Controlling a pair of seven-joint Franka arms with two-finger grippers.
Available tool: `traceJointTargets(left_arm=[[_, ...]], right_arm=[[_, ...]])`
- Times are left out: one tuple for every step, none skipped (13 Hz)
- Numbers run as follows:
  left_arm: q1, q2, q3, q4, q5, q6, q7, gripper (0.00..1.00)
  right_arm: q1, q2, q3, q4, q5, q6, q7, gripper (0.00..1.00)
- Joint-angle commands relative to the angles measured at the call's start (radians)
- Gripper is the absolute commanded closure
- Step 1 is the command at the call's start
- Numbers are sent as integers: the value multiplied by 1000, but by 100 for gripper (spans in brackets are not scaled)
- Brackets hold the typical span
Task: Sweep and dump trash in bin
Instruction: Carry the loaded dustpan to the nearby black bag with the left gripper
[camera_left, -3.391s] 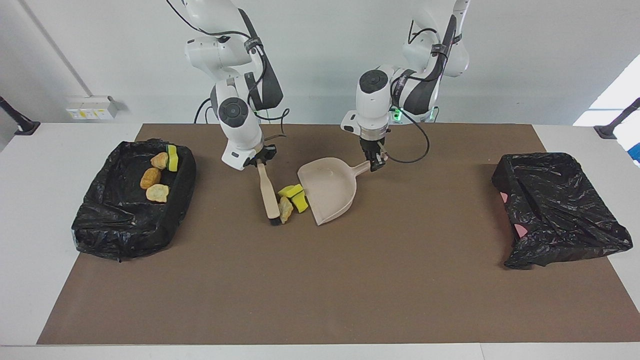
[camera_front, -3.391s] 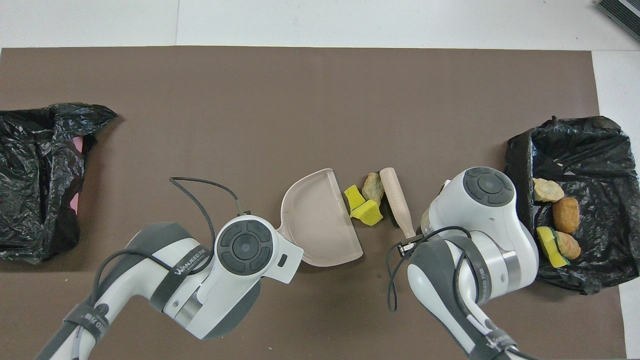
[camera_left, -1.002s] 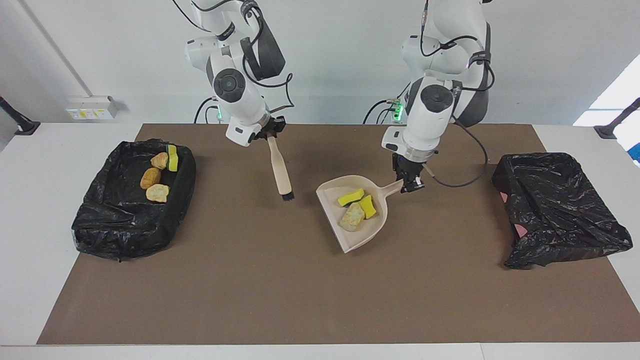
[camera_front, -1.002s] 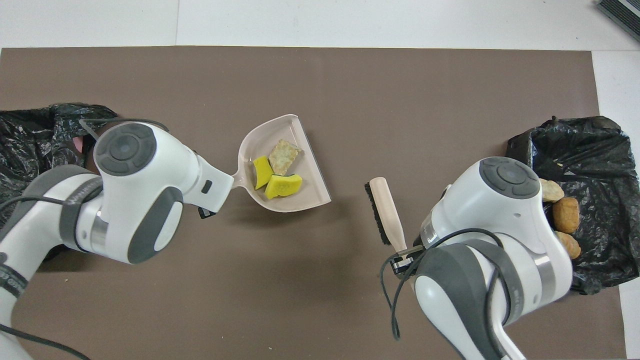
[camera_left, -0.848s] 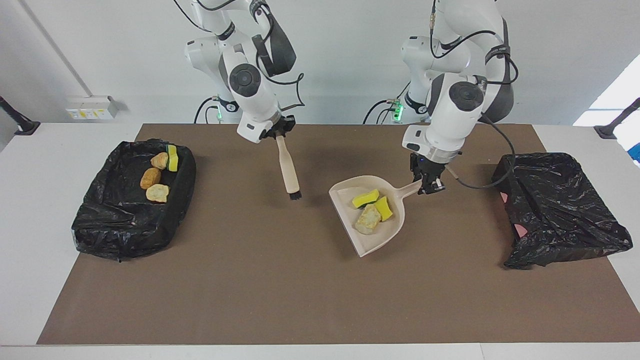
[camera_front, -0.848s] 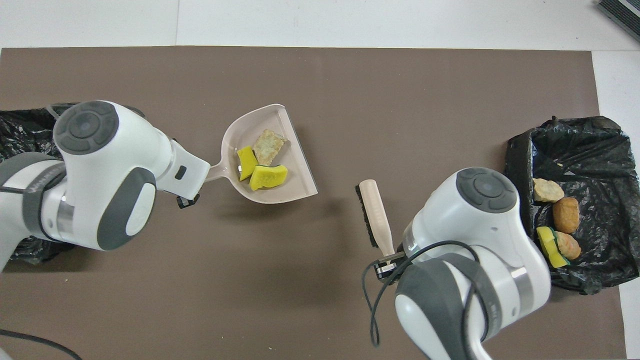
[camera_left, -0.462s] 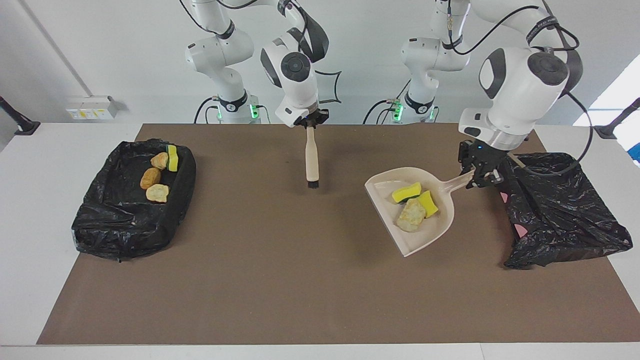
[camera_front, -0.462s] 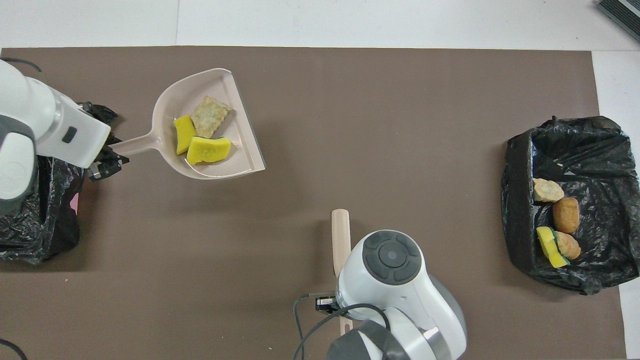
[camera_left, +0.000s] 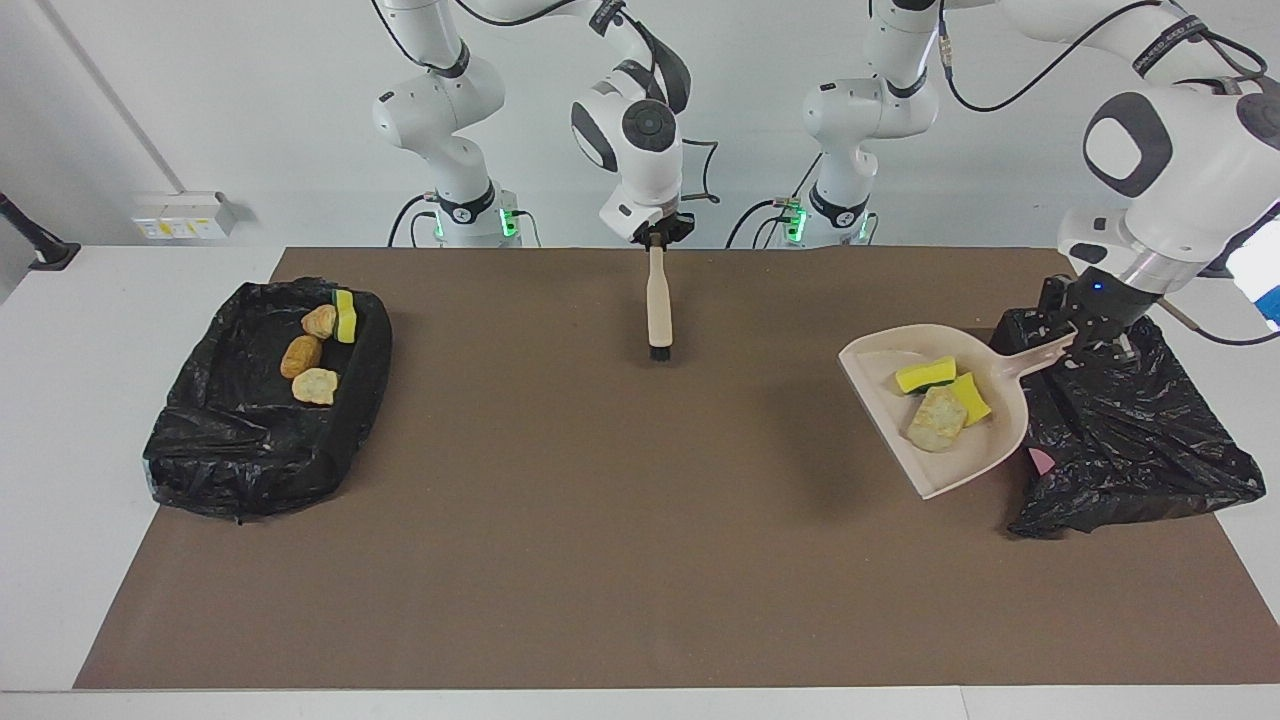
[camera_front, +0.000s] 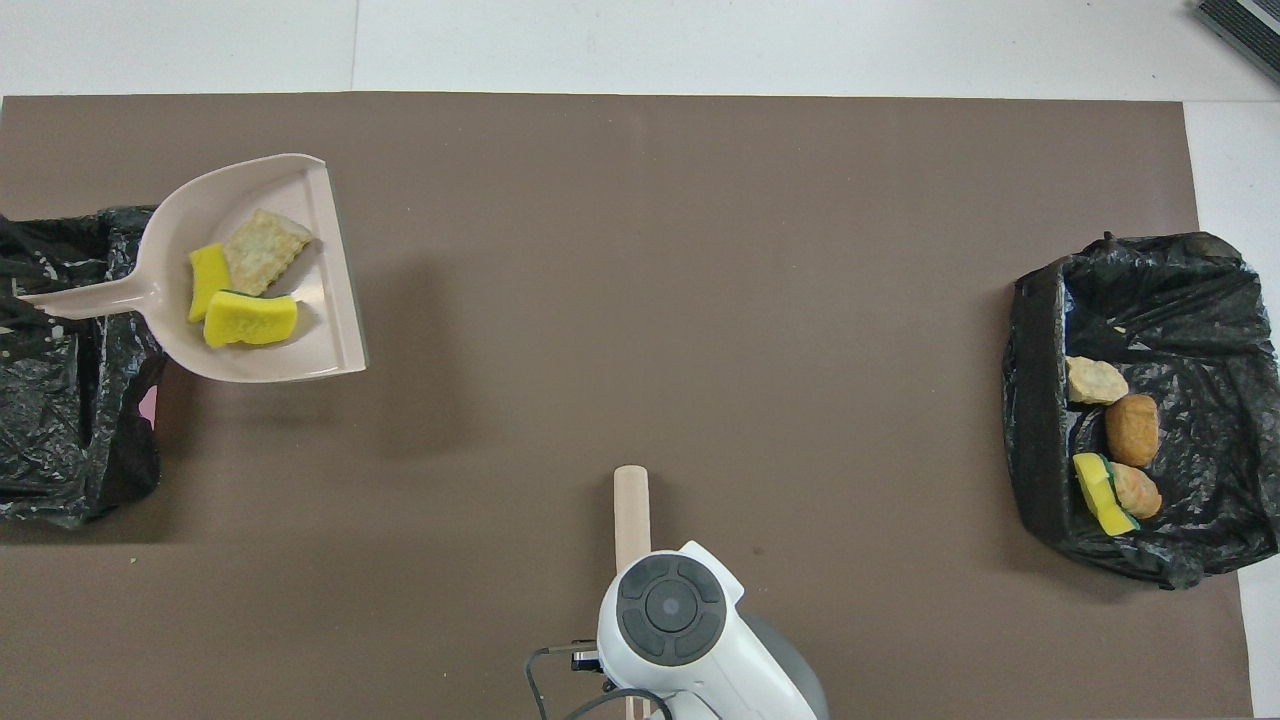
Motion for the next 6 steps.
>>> traceJointTargets(left_arm=[[117,12,-11,37,-6,-14,193,100],[169,12,-11,37,-4,-12,250,100],[225,14,-11,43,11,-13,310,100],[263,15,-11,49,26,-12,357,100],[289,17,-9,61,43,-15,394,100],[340,32,-11,91,61,-17,443,100]], right_arm=[[-2,13,-5,-29,16,40,-53,100],[1,13,-5,-33,16,64,-44,100],[0,13,-5,-36,16,71,-45,100],[0,21,-5,-47,16,86,-51,100],[3,39,-5,-55,16,133,-41,100],[3,49,-5,-55,14,170,-39,100]])
